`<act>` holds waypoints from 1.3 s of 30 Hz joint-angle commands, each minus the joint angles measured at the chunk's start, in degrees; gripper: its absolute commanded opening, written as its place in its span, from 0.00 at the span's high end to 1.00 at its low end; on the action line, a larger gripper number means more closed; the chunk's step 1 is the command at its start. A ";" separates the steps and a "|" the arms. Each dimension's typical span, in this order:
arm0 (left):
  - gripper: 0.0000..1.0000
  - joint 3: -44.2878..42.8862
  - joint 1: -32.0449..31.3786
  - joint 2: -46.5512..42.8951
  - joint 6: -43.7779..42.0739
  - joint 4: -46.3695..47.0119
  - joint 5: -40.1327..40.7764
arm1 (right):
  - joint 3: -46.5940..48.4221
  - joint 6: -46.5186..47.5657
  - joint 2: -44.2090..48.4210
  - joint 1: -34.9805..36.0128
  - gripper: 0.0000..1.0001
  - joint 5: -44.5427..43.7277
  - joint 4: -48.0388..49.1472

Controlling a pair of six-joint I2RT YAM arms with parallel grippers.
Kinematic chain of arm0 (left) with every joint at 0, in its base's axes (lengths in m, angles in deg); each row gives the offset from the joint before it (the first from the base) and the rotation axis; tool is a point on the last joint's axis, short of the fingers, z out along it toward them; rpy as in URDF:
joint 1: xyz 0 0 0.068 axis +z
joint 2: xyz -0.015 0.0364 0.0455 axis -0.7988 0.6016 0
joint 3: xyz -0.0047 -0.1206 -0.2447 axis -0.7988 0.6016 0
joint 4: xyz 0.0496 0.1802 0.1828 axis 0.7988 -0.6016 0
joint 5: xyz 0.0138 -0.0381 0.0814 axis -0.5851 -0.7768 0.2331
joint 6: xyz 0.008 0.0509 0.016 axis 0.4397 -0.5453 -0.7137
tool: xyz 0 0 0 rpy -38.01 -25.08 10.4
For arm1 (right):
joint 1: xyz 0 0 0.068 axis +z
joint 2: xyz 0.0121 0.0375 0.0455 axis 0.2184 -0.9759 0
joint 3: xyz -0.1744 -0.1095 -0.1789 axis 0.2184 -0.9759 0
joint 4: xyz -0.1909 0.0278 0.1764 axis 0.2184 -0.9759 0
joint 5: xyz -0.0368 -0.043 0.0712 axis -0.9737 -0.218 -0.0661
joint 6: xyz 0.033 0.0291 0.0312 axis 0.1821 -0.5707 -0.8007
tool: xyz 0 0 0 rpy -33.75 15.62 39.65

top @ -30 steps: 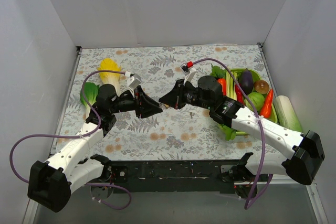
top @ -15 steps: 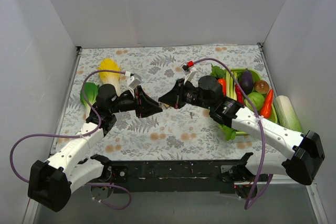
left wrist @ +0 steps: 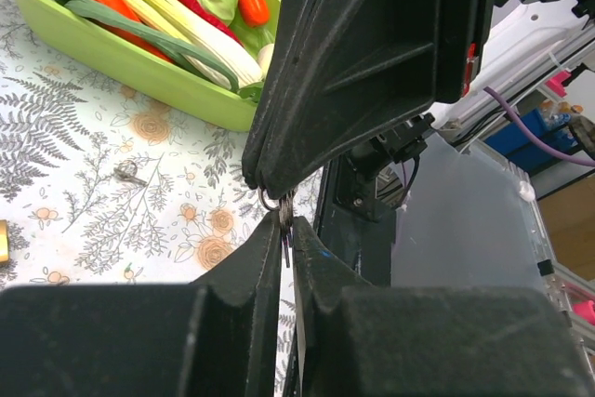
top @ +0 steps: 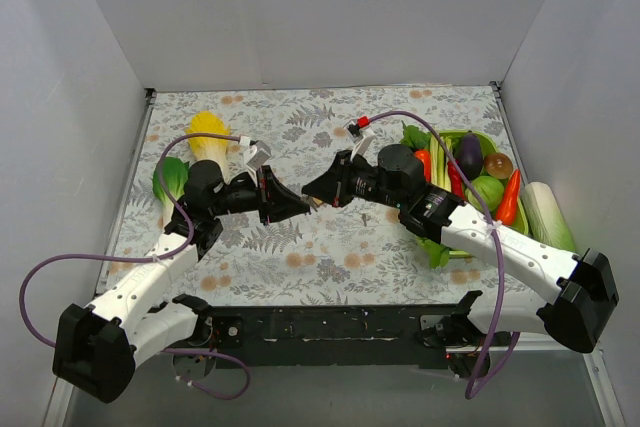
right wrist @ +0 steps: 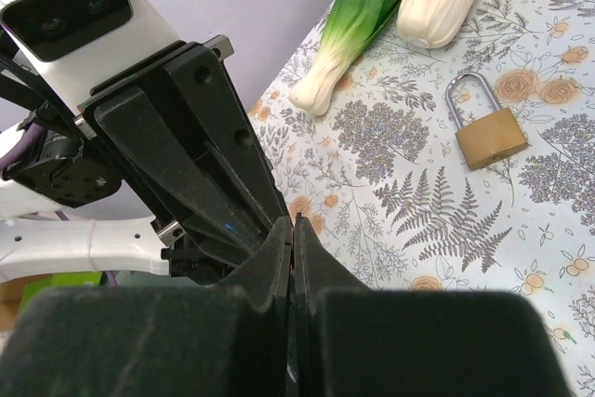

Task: Unlock with the key
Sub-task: Pick up the key from the center of the board.

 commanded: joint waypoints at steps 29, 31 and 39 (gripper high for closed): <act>1.00 -2.68 -0.12 -1.38 -0.51 -21.90 3.96 | -2.77 14.26 4.92 -4.95 0.68 17.25 -3.00; 1.00 -2.77 -0.11 -1.21 -1.47 -23.30 2.74 | -3.03 14.26 4.30 -4.86 0.56 18.74 -2.39; 1.00 -2.68 -0.11 -0.59 -3.68 -25.95 -0.87 | -4.35 17.24 3.43 -4.95 0.38 23.49 -1.33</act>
